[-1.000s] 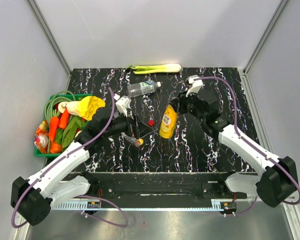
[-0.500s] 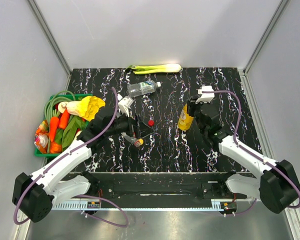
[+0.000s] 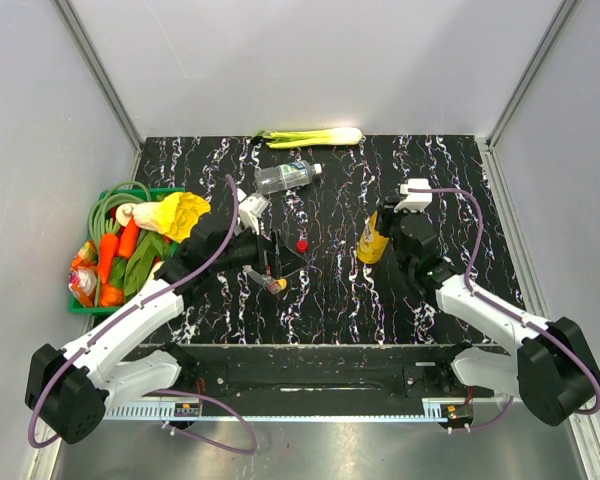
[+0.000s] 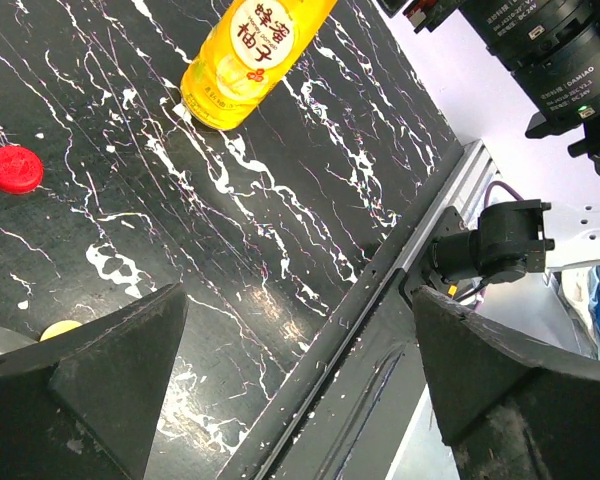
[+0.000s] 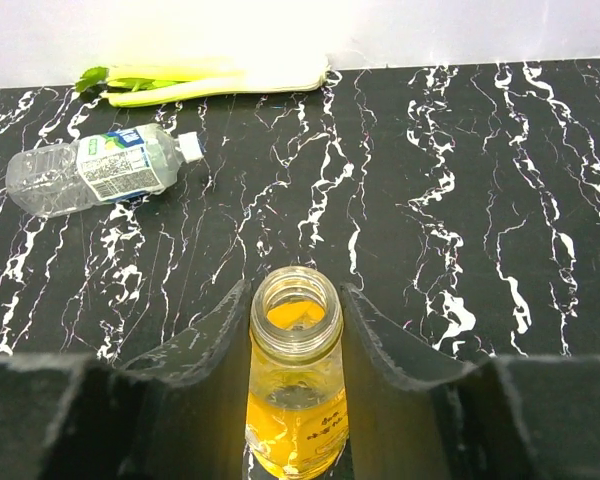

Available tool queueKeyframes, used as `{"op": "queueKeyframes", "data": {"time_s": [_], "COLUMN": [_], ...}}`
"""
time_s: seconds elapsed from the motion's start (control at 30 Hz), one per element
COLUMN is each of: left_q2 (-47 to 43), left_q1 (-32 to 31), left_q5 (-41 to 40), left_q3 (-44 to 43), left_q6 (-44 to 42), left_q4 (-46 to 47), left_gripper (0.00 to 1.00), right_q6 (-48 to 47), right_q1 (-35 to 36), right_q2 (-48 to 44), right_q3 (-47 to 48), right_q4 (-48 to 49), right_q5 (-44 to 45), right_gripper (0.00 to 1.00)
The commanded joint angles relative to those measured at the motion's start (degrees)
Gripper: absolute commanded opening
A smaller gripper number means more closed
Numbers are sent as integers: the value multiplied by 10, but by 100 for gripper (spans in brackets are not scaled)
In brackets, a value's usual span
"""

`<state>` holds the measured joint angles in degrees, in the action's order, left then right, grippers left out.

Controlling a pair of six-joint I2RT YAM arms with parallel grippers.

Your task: Unscrew the bottle caps

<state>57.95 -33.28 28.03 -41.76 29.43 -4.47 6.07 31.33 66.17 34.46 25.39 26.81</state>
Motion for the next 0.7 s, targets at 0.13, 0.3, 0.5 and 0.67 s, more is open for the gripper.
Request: {"op": "queueKeyframes", "data": {"time_s": [0.13,0.3,0.5,0.67], "left_q2": [0,-4,-13,-11], "left_q1": [4,5,6,5], "left_q5": [5,5,-1,-1], "left_q3": [-13,-10,-3,-3], "left_q6": [-13,-14,-14,-17], "left_q4": [16,11,11,7], "left_gripper": [99,99,99,99], "right_q6": [33,34,40,45], "right_q1": [4,4,4,4], "right_q2": [-35,-51,-65,-67], "right_q3": [1,10,18,24], "right_q4": [-7,-24,-34,-41], "right_q5": [-18,-35,-61,-68], "right_gripper": [56,63,66,68]}}
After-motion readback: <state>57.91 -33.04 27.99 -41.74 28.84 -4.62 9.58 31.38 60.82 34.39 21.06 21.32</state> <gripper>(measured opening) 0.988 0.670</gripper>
